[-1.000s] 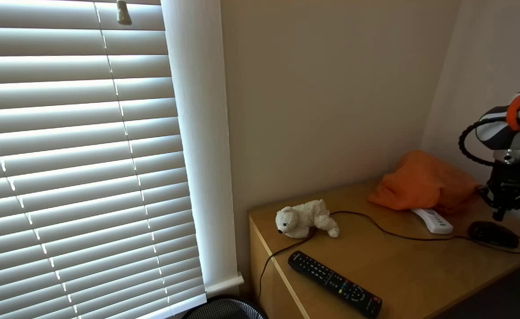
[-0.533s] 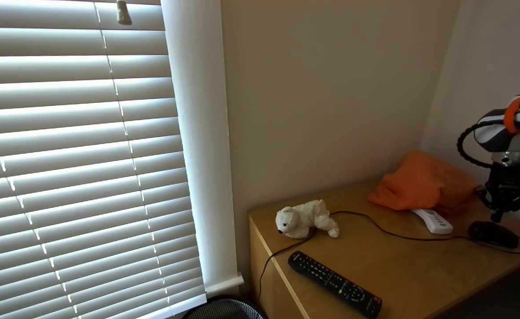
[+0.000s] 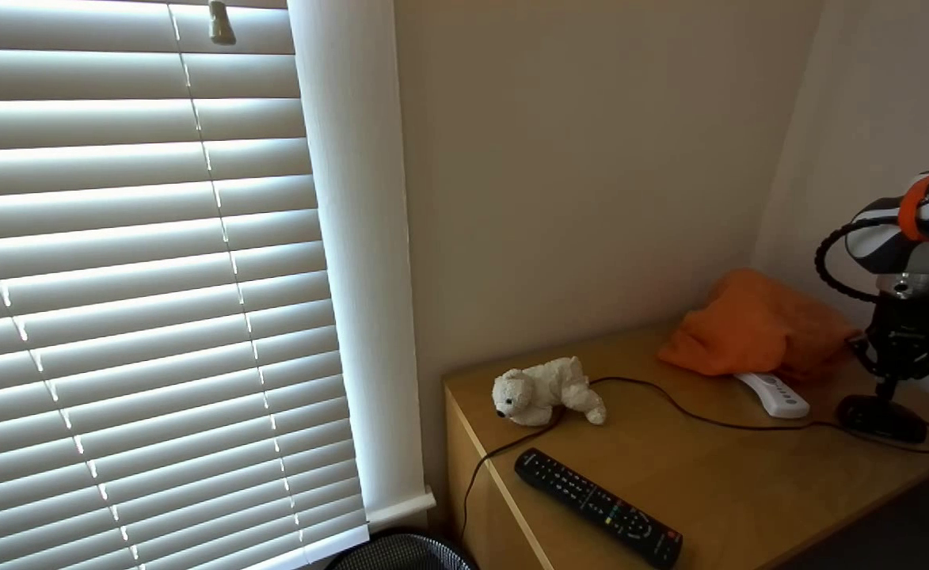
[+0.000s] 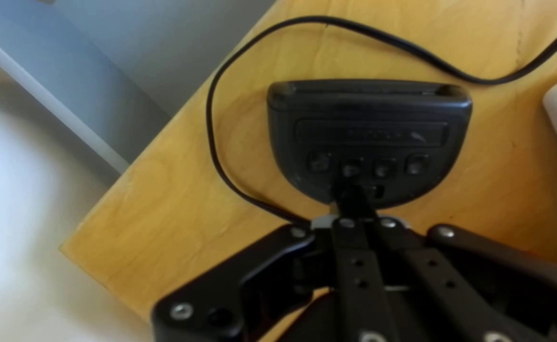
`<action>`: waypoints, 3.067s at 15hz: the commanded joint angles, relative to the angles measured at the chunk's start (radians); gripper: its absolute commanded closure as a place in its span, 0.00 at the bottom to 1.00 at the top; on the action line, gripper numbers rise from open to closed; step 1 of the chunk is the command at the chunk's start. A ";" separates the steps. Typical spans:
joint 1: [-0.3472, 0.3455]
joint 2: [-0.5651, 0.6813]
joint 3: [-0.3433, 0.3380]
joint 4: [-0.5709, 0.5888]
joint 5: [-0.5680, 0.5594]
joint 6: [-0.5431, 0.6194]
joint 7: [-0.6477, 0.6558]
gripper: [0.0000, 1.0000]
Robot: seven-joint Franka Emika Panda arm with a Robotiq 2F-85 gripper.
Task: Press a button on the alarm clock on the right
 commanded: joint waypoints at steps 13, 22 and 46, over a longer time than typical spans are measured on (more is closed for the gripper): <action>-0.089 0.021 0.114 0.031 0.156 -0.068 -0.083 1.00; -0.122 0.019 0.156 0.021 0.255 -0.074 -0.163 1.00; 0.107 -0.489 -0.020 -0.439 -0.109 -0.016 0.079 0.07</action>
